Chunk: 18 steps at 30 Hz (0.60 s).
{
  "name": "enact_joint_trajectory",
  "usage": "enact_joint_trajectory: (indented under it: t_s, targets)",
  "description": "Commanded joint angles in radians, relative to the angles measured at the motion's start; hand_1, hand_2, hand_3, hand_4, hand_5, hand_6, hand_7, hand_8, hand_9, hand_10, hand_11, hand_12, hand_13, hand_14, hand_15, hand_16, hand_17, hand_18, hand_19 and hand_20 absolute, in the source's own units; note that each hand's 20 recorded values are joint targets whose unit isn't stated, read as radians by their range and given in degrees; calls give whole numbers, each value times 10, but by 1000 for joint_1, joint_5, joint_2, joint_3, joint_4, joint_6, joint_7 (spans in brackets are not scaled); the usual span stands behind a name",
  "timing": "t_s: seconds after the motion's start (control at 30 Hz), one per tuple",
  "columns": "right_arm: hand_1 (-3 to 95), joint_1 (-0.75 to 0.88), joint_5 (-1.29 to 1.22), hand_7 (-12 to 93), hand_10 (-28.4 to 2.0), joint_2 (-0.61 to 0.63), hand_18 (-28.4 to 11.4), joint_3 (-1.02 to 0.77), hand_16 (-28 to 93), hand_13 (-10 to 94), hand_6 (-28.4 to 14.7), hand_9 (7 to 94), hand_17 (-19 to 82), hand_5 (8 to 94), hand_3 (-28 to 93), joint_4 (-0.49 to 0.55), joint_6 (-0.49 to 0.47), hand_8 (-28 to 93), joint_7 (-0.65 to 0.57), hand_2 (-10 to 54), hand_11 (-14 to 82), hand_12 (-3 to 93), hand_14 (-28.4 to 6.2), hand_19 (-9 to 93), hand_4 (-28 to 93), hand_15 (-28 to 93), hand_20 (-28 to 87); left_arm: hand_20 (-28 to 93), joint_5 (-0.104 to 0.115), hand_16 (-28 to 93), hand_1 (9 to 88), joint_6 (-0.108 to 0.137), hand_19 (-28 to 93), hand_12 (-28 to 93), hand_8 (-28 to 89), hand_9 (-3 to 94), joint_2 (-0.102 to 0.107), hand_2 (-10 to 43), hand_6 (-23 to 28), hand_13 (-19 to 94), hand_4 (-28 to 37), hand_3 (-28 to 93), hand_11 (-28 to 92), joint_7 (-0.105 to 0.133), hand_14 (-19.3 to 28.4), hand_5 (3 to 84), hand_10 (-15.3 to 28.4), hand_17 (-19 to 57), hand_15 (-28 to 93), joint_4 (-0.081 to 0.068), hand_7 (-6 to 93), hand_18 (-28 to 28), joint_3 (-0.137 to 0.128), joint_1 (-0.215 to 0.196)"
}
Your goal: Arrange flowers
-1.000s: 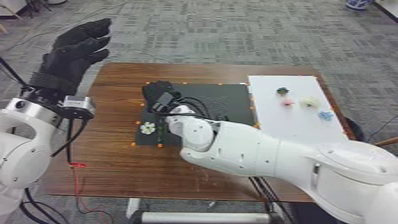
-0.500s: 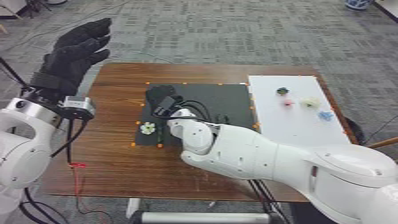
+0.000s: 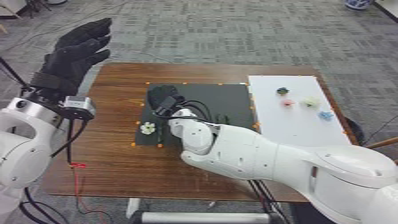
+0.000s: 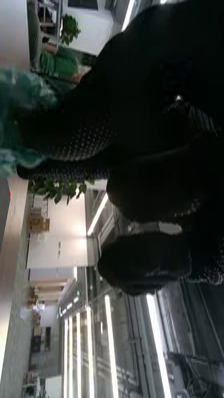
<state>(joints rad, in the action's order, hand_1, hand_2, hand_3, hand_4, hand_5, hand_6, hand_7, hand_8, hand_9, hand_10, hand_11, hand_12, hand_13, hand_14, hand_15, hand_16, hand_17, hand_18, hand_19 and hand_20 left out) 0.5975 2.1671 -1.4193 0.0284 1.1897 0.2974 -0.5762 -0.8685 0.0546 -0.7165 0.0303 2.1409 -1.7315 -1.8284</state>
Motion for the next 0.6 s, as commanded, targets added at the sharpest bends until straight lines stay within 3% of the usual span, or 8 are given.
enact_joint_trajectory:
  t_s: [0.03, 0.6]
  targets:
    - [527, -3, 25, 268, -46, -4, -192, -2, 312, 846, 43, 833, 550, 681, 681, 6, -14, -60, -33, -95, 66, 263, 2, 932, -283, 853, 673, 109, -2, -25, 244, -7, 317, 169, -87, 148, -10, -32, 15, 56, -238, 734, 156, -5, 95, 233, 80, -91, 281, 1, 179, 148, -10, -3]
    - [462, 8, 32, 219, -57, 3, -194, -24, 320, 850, 48, 819, 558, 601, 720, 17, -54, -162, -52, -95, 121, 222, 4, 932, -283, 848, 680, 111, -1, -21, 249, -11, 322, 173, -87, 149, -14, -27, 18, 55, -240, 724, 168, -4, 99, 234, 82, -95, 299, 1, 182, 151, -16, -11]
